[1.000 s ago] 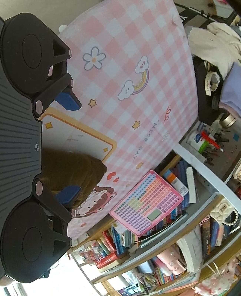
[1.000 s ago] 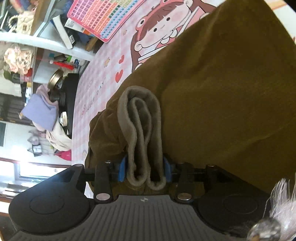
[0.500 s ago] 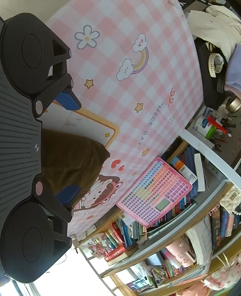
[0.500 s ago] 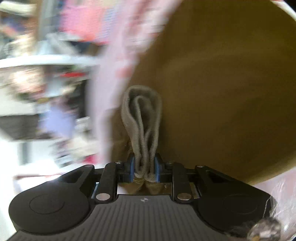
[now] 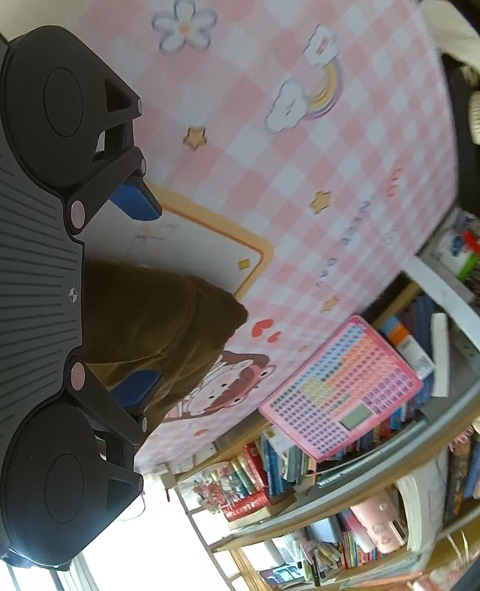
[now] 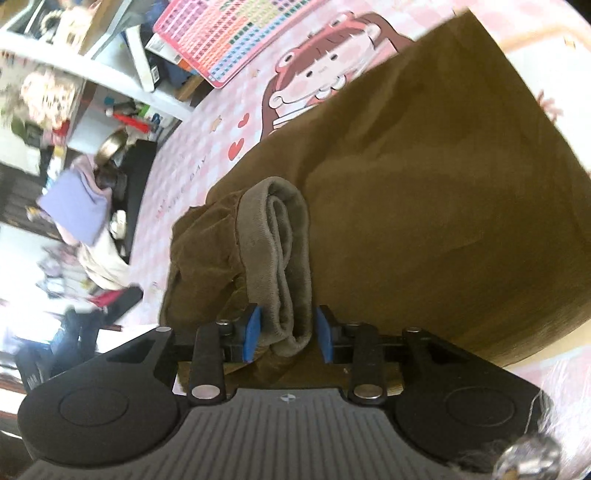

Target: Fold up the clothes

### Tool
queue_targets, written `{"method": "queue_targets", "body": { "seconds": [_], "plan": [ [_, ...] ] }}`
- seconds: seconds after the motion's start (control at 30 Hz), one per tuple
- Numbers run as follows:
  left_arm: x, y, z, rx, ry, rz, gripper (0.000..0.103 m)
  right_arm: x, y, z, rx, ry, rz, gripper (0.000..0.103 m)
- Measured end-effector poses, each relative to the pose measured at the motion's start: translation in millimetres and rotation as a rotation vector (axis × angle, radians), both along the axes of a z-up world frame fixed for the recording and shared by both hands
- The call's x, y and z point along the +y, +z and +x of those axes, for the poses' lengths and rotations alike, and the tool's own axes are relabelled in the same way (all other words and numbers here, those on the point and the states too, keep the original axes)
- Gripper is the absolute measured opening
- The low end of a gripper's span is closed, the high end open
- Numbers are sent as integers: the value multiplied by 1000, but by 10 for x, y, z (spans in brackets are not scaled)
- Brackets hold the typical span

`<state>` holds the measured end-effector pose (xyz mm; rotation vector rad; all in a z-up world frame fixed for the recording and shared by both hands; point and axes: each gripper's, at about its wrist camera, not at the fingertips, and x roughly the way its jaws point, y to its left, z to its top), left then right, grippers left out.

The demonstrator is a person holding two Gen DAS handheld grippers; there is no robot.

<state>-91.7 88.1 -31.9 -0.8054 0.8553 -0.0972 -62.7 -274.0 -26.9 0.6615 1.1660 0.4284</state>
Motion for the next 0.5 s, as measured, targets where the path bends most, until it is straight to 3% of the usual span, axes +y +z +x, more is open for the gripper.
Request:
{"method": "queue_targets", "body": {
  "seconds": [0.13,0.37,0.5],
  "plan": [
    [-24,-120,151,20,-43,-50,89,94,-9,-13,-43,13,-86,18],
    [-83,-224,342,30,-131,-100,89,147,-16,-45,-56,-40,-130,19],
    [-98,-234,447,31,-176,-116,88,-3,152,-140,-102,-150,-162,24]
  ]
}}
